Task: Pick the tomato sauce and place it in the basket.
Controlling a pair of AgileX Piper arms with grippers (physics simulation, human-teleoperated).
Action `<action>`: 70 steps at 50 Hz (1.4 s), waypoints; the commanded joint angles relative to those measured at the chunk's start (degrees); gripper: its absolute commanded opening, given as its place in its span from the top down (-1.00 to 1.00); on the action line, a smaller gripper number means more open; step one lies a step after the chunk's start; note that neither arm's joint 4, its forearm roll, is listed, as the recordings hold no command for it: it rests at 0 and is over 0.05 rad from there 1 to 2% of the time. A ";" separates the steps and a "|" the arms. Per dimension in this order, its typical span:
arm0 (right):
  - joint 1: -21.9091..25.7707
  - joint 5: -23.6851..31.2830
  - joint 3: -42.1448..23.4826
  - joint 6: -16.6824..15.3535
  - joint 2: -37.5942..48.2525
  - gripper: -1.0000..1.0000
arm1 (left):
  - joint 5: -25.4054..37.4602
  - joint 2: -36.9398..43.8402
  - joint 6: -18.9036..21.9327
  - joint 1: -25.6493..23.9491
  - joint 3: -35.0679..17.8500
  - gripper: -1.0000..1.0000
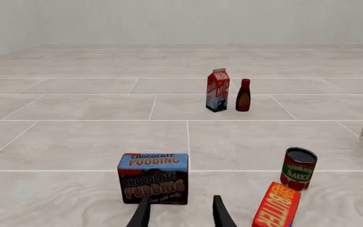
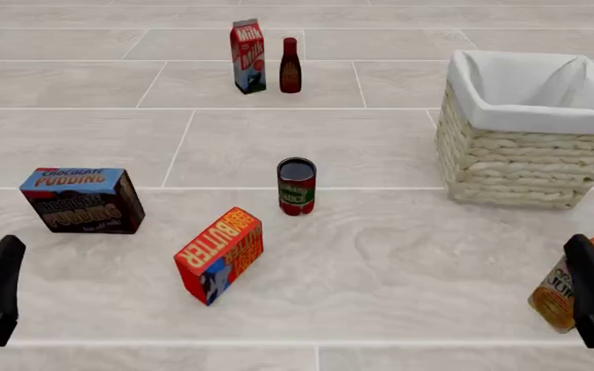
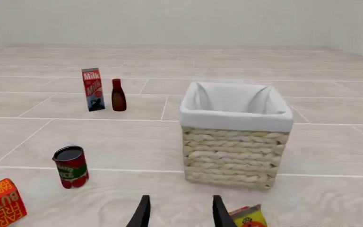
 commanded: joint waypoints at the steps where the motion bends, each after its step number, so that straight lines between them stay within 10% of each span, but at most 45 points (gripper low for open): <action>1: -0.46 0.36 -0.06 -0.28 -0.46 -1.00 | -0.07 0.26 0.00 0.00 -0.15 -1.00; 27: 0.31 0.58 -1.32 0.90 3.81 -1.00 | -0.07 0.26 0.00 0.00 -0.15 -1.00; 35: 5.21 9.48 -16.69 -0.57 9.67 -1.00 | -0.07 0.26 0.00 0.00 -0.15 -1.00; 40: 1.20 16.99 -29.21 -10.00 18.70 -1.00 | -0.07 0.26 0.00 0.00 -0.15 -1.00; 44: 1.11 24.83 -41.67 -10.75 25.03 -1.00 | -0.07 0.26 0.00 0.00 -0.15 -1.00; 45: 4.22 25.93 -45.22 -6.86 25.38 -1.00 | -0.07 0.26 0.00 0.00 -0.15 -1.00; 51: 7.31 24.62 -52.00 -13.02 32.33 -1.00 | -0.07 0.26 0.00 0.00 -0.15 -1.00; 56: 13.29 23.59 -60.41 -8.29 43.50 -1.00 | -0.07 0.26 0.00 0.00 -0.15 -1.00; 59: 19.39 16.98 -61.86 -12.16 46.46 -1.00 | -0.07 0.26 0.00 0.00 -0.15 -1.00; 63: 19.94 18.62 -68.61 -7.66 57.88 -1.00 | -0.07 0.26 0.00 0.00 -0.15 -1.00; 70: 27.75 19.66 -77.25 -9.81 68.19 -1.00 | -0.07 0.26 0.00 0.00 -0.15 -1.00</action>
